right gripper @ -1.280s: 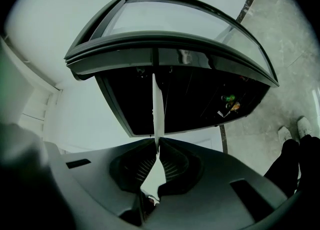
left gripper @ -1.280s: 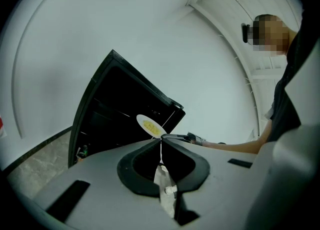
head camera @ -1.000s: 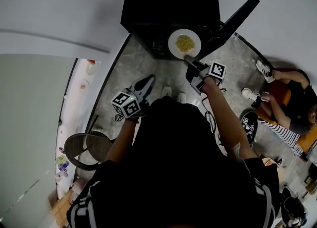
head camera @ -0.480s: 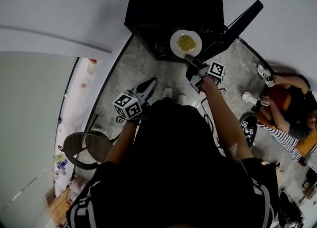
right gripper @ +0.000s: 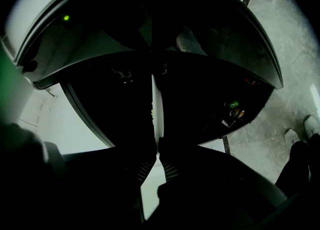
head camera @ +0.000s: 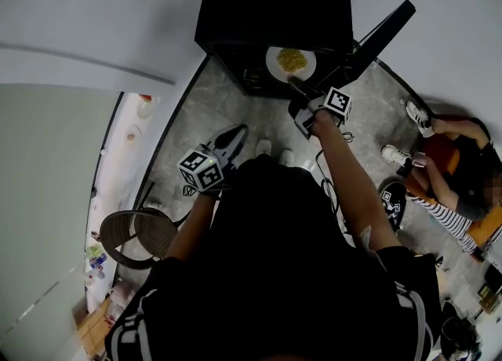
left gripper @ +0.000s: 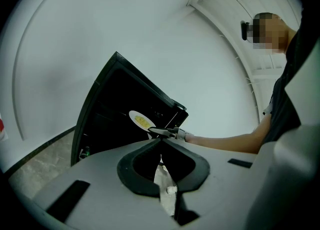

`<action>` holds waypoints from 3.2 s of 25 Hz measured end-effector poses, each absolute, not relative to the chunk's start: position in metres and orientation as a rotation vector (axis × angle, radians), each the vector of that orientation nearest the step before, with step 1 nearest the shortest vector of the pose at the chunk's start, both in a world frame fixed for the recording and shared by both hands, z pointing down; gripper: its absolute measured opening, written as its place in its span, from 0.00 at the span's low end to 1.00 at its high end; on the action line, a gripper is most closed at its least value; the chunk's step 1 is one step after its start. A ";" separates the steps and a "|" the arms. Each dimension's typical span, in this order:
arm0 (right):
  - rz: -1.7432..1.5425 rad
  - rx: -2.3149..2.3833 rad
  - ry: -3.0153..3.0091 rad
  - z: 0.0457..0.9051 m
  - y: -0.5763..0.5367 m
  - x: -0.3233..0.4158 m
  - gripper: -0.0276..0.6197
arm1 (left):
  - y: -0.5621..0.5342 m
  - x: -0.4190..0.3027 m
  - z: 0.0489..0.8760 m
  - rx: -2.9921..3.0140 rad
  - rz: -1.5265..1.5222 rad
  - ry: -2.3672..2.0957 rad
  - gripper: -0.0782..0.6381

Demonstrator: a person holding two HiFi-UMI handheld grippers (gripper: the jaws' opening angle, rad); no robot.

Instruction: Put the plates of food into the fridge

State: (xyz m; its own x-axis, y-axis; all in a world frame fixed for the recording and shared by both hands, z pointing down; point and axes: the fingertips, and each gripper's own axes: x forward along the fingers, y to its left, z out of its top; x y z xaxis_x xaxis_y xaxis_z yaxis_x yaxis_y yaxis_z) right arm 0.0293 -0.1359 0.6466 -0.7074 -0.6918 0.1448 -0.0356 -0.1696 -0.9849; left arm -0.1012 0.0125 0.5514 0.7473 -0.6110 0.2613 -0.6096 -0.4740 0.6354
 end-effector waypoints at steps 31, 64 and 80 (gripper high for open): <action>-1.790 -0.984 1.643 0.646 -0.169 0.026 0.09 | -0.035 -0.036 0.584 2.315 0.149 -0.746 0.14; -1.667 -1.029 1.738 0.638 -0.183 0.026 0.19 | -0.044 -0.038 0.593 2.318 0.176 -0.702 0.14; -1.675 -1.056 1.760 0.639 -0.181 0.027 0.20 | -0.037 -0.041 0.596 2.311 0.195 -0.706 0.14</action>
